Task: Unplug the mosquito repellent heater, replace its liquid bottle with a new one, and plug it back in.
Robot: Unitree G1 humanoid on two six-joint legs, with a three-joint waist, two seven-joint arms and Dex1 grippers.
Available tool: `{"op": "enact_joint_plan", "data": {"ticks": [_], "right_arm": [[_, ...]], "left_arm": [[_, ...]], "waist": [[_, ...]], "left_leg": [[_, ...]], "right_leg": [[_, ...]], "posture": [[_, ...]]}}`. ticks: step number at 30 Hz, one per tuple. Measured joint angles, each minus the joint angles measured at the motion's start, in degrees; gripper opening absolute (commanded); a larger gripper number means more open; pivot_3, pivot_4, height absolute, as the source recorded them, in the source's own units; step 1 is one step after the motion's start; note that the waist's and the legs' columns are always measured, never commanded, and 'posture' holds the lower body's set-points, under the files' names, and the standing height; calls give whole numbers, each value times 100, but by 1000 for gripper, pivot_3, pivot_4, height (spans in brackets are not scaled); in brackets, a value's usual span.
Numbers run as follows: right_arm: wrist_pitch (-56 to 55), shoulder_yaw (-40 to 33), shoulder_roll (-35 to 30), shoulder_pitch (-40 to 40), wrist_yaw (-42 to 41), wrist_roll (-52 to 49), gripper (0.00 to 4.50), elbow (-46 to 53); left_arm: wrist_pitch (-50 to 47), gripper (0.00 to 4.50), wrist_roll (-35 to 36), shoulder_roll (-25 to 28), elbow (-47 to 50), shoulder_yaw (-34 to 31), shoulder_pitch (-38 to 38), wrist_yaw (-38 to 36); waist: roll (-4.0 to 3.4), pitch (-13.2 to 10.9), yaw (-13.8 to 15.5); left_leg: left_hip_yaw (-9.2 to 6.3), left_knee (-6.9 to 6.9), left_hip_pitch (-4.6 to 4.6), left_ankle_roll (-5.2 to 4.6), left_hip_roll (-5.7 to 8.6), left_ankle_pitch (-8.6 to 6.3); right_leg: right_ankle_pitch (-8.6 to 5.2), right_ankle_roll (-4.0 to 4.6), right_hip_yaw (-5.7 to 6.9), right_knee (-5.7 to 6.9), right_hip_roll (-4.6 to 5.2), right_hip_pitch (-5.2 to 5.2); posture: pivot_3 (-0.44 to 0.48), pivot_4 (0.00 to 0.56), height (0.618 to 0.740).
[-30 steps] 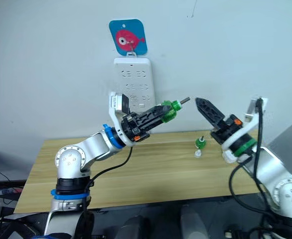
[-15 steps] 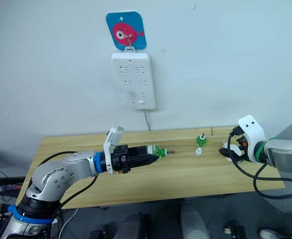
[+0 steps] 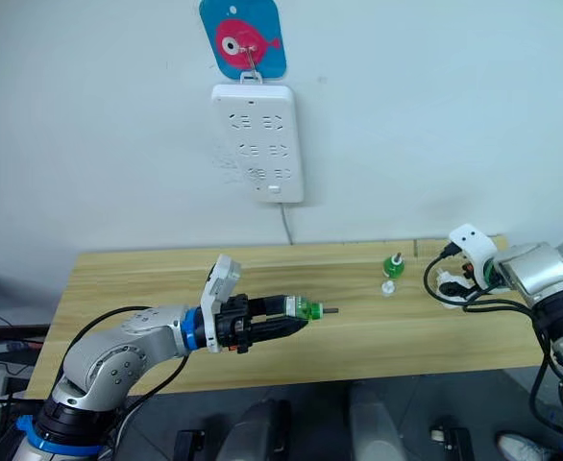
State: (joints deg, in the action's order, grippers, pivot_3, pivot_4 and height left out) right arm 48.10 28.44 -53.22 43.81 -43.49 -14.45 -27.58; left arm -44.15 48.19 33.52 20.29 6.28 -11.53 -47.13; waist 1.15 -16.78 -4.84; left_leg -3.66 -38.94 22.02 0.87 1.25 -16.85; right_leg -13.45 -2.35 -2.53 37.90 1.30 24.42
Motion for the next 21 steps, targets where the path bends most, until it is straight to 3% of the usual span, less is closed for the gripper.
{"op": "enact_joint_plan", "data": {"ticks": [8,19,21], "right_arm": [[-269,-75,397,82,-502,782,4500,-882],[-396,-578,714,82,-655,1131,4500,-1101],[-395,-604,739,82,-675,1172,4123,-1101]], "left_arm": [[0,2408,-3,-17,102,-18,26,15],[0,2408,-35,-72,115,-39,24,13],[0,2408,-44,-85,115,-39,23,12]], "waist": [[-2,-12,3],[-1,-13,-1],[-1,-13,1]], "left_leg": [[-3,-1,-1,1,0,0],[-4,0,-1,2,1,1],[-4,-1,-1,2,1,1]], "right_leg": [[0,0,0,4,2,0],[0,0,2,6,2,-1],[0,0,2,5,2,-1]], "posture": [[-103,321,740],[-97,312,740],[-96,311,740]]}}
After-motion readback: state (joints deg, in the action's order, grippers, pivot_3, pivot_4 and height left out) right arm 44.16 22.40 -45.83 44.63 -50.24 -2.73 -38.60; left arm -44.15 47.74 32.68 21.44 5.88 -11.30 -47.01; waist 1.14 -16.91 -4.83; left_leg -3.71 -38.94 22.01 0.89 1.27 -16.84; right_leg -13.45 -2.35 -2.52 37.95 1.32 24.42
